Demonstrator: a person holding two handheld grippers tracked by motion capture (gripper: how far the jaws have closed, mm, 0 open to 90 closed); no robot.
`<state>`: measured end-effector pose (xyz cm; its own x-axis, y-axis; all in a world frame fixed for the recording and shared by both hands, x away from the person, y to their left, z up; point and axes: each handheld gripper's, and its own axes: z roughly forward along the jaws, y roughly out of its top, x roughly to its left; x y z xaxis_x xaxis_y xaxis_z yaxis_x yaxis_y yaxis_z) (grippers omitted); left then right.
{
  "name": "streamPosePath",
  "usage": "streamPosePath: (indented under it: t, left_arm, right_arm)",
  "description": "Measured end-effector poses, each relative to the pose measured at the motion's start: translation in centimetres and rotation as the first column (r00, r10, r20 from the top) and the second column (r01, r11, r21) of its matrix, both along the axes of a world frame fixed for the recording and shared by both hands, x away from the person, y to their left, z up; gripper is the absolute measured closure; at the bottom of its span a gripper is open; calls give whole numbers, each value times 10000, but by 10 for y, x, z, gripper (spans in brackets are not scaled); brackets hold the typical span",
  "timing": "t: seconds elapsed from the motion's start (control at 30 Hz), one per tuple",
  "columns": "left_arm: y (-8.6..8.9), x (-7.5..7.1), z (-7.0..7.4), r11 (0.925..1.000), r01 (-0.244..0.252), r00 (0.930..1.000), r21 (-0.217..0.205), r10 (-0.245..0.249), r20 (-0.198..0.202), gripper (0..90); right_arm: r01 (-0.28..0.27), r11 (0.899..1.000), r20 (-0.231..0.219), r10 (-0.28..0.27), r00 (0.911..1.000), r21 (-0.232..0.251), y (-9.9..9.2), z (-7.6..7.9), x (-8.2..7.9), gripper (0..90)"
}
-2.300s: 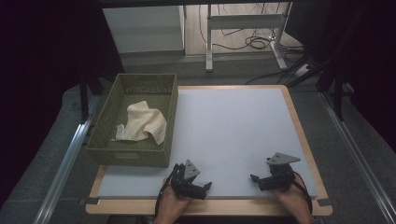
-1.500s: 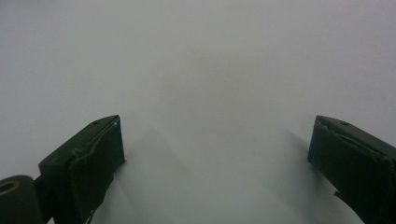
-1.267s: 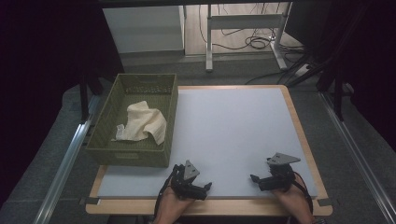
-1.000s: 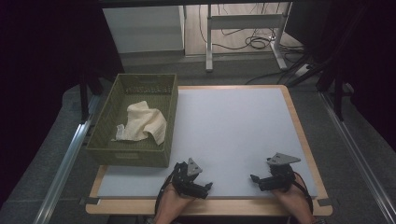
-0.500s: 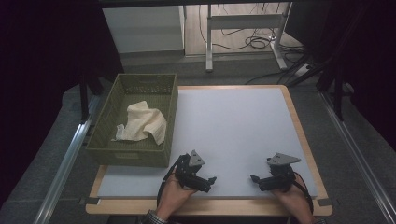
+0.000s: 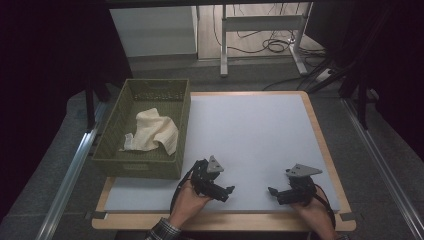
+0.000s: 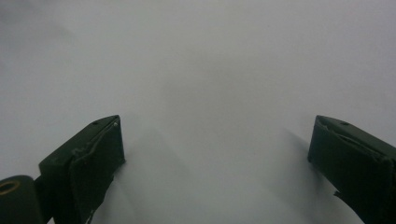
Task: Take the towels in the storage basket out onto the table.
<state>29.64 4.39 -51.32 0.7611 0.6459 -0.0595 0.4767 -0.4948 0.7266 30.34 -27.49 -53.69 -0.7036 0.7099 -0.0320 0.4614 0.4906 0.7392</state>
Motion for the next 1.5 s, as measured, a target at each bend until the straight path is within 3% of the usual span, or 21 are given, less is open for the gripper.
streamPosePath:
  t: [0.67, 1.07, 1.27, 1.5]
  left_arm:
    - [-10, 25, 24, 9994, 287, 9996, -174, -288, -64, 3]
    - [-13, 46, 52, 9994, 325, 9993, 86, -326, 181, 3]
    - [-10, 62, 66, 9997, 223, 9997, -136, -222, 78, 3]
    - [-6, 79, 77, 9997, -16, 9995, 223, 9, 303, 4]
  right_arm:
    - [7, 10000, -8, -7, 10000, 15, 0, 0, 0, 36]
    - [-12, 10000, -2, 12, 10000, 9, 0, 0, 0, 36]
    - [-15, 10000, 16, 15, 10000, 28, 0, 0, 0, 36]
    - [-11, 10000, 15, 11, 10000, 32, 0, 0, 0, 36]
